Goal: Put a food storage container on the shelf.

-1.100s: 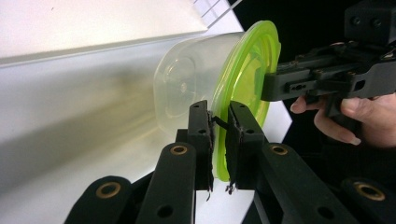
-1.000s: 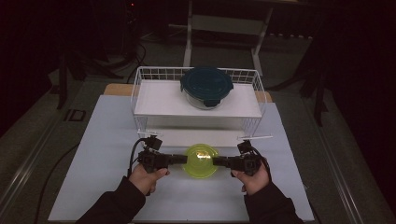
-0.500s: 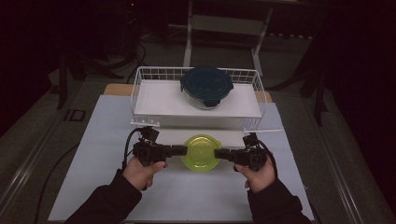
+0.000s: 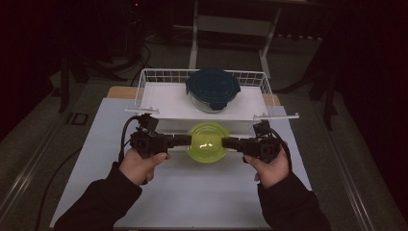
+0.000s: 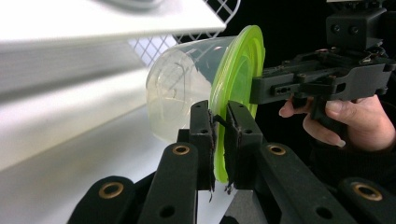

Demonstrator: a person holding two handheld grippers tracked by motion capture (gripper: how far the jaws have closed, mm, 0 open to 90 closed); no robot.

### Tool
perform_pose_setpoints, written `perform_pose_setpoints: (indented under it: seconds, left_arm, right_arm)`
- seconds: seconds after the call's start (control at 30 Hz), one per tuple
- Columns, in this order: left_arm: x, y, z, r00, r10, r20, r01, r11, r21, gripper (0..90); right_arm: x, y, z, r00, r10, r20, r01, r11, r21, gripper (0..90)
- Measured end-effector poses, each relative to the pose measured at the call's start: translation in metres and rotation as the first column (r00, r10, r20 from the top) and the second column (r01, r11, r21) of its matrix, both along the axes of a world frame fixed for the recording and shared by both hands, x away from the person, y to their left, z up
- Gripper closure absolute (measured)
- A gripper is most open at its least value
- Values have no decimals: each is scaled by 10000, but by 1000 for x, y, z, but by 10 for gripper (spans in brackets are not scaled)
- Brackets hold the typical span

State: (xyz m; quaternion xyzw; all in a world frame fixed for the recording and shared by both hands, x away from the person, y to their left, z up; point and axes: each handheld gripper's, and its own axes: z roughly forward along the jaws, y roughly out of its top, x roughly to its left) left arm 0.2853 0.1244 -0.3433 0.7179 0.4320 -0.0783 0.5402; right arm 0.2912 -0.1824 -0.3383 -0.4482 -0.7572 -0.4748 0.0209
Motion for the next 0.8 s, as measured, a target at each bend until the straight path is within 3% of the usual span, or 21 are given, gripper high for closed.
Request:
perform_pose_setpoints:
  seconds: [0.37, 0.5, 0.8]
  left_arm:
    - [16, 4, 45, 9986, 104, 512, -103, 9999, -22, 818]
    - [21, 4, 58, 9978, 178, 635, -173, 9998, -83, 818]
    - [39, 3, 81, 9952, 358, 913, -354, 9994, -58, 818]
  right_arm:
    - [13, 6, 41, 9982, -158, 580, 157, 9999, 13, 804]
    - [20, 7, 59, 9961, -321, 816, 318, 9995, 45, 803]
    - [36, 8, 83, 9925, -579, 1081, 568, 9983, 130, 802]
